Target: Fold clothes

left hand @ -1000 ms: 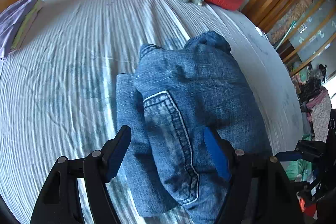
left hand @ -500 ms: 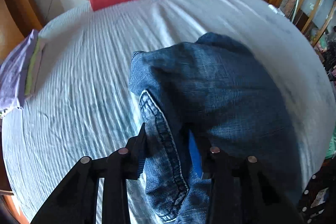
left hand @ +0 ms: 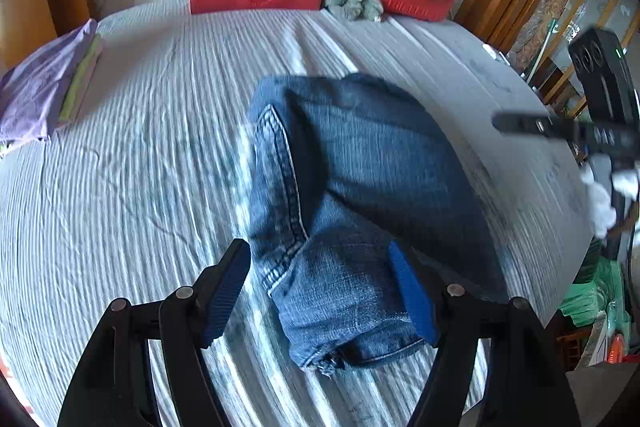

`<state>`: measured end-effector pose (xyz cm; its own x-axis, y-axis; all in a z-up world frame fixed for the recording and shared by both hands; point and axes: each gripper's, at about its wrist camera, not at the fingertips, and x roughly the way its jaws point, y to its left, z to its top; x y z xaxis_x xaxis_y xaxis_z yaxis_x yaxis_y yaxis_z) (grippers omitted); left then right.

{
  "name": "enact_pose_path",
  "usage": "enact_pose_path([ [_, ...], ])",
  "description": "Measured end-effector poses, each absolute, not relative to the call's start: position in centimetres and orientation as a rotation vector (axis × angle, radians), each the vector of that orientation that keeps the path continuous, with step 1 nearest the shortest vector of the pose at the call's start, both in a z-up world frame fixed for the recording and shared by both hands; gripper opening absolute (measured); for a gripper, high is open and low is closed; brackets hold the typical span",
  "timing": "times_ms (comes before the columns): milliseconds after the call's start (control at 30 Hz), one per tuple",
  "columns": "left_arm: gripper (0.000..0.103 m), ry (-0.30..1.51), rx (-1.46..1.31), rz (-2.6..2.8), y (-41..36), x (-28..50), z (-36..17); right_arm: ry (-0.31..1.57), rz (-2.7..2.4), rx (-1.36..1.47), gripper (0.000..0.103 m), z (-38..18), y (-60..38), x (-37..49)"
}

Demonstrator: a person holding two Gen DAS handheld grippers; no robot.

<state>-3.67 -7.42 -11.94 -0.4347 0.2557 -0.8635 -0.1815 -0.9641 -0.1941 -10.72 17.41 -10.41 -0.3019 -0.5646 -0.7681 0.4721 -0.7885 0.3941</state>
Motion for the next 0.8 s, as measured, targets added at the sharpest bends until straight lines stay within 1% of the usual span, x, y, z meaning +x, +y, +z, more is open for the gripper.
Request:
enact_pose_path([
  [33,0.071,-0.082,-1.532,2.457,-7.4,-3.5,-12.7,-0.127,-2.108,1.311,0.050,-10.9,16.4,-12.7],
  [67,0.063,-0.059,-1.564,2.454,-7.4,-3.4,-13.4,-0.119,-2.097,1.319,0.050,-11.2,15.4,-14.1],
  [133,0.053,-0.077,-1.611,2.430,-7.6,-2.6,-14.5,-0.078,-2.066,1.331,0.051,-11.8,13.6,-16.1],
  [233,0.053,-0.091,-1.628,2.432,-7.8,-2.0,-15.2,0.027,-2.007,1.333,0.060,-12.7,10.0,-18.7],
  [267,0.050,-0.100,-1.626,2.433,-7.8,-2.0,-15.2,0.065,-1.988,1.330,0.062,-13.0,8.7,-19.4],
  [333,0.048,-0.101,-1.617,2.440,-7.7,-1.9,-15.2,0.130,-1.954,1.332,0.065,-13.6,6.3,-20.4],
  [400,0.047,-0.106,-1.606,2.452,-7.9,-1.5,-15.4,0.141,-1.891,1.378,0.064,-14.7,4.4,-21.4],
  [433,0.045,-0.116,-1.603,2.456,-8.0,-1.4,-15.5,0.155,-1.871,1.406,0.038,-15.4,3.7,-21.7],
  [467,0.045,-0.125,-1.601,2.461,-8.2,-1.2,-15.6,0.186,-1.865,1.434,0.007,-16.1,3.1,-21.7],
  [533,0.045,-0.159,-1.590,2.475,-8.6,-0.9,-15.9,0.247,-1.851,1.489,0.007,-17.6,1.9,-21.8],
  [567,0.045,-0.171,-1.590,2.478,-8.6,-0.9,-16.3,0.227,-1.846,1.526,0.007,-18.5,1.8,-22.2],
  [633,0.046,-0.172,-1.585,2.486,-8.6,-0.8,-16.6,0.102,-1.843,1.591,0.007,-20.2,2.4,-23.6],
  [667,0.048,-0.161,-1.581,2.493,-8.6,-0.8,-16.7,0.058,-1.847,1.589,0.008,-20.5,2.6,-23.9],
  [700,0.049,-0.143,-1.576,2.496,-8.5,-0.7,-16.4,0.052,-1.861,1.577,0.008,-20.4,2.7,-23.8],
  [767,0.049,-0.135,-1.564,2.492,-8.8,-0.4,-15.0,0.087,-1.912,1.531,0.022,-19.2,3.1,-22.8],
  [800,0.049,-0.144,-1.536,2.507,-9.2,-0.2,-13.8,0.067,-1.944,1.500,0.023,-17.9,4.2,-21.9],
])
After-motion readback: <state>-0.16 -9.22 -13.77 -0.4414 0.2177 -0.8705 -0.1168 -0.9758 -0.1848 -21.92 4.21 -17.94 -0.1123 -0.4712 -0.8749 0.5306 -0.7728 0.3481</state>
